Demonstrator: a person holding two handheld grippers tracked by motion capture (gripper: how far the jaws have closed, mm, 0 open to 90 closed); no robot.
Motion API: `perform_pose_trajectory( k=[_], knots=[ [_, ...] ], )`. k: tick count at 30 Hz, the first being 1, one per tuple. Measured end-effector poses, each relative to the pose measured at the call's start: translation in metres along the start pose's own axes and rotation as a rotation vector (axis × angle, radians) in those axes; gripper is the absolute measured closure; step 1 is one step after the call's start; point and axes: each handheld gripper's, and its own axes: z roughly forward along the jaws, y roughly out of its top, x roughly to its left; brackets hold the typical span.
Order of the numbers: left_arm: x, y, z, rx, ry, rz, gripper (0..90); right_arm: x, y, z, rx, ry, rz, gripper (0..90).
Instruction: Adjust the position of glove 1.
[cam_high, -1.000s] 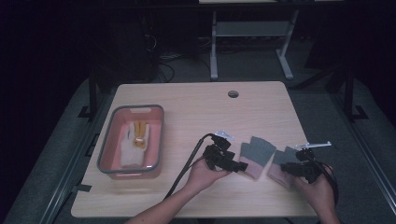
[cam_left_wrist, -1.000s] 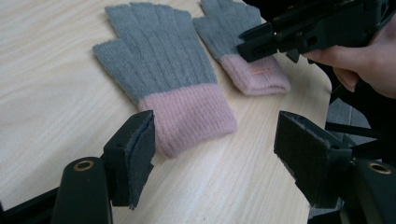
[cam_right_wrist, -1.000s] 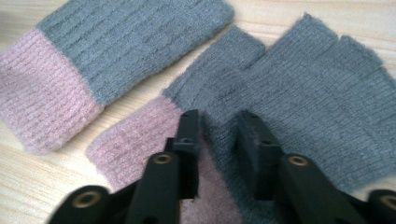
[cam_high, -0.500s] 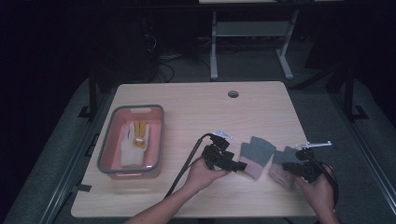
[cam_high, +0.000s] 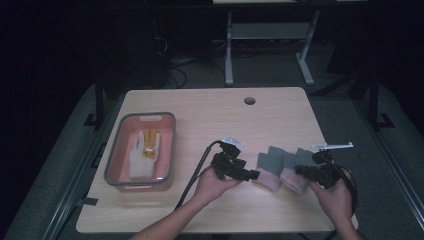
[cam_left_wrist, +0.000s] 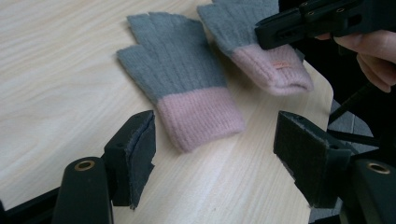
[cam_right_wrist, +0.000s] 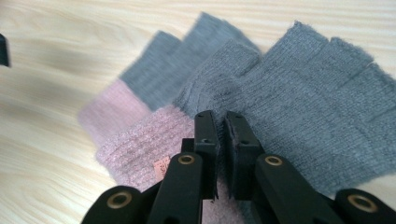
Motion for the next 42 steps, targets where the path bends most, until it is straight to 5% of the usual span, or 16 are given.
perform_pose_trajectory(
  k=[21,34,42],
  knots=[
    [0.013,-0.001,-0.009,-0.013,0.026,-0.029,29.9,0.042,0.028,0.038,0.042,0.044,-0.064,84.1],
    [0.01,-0.001,0.001,0.001,0.018,-0.037,31.6,0.041,0.024,0.053,0.056,0.062,-0.045,81.1],
    [0.009,0.004,0.011,0.015,0.005,-0.05,34.0,0.029,0.021,0.041,0.007,0.101,-0.003,66.1]
  ],
)
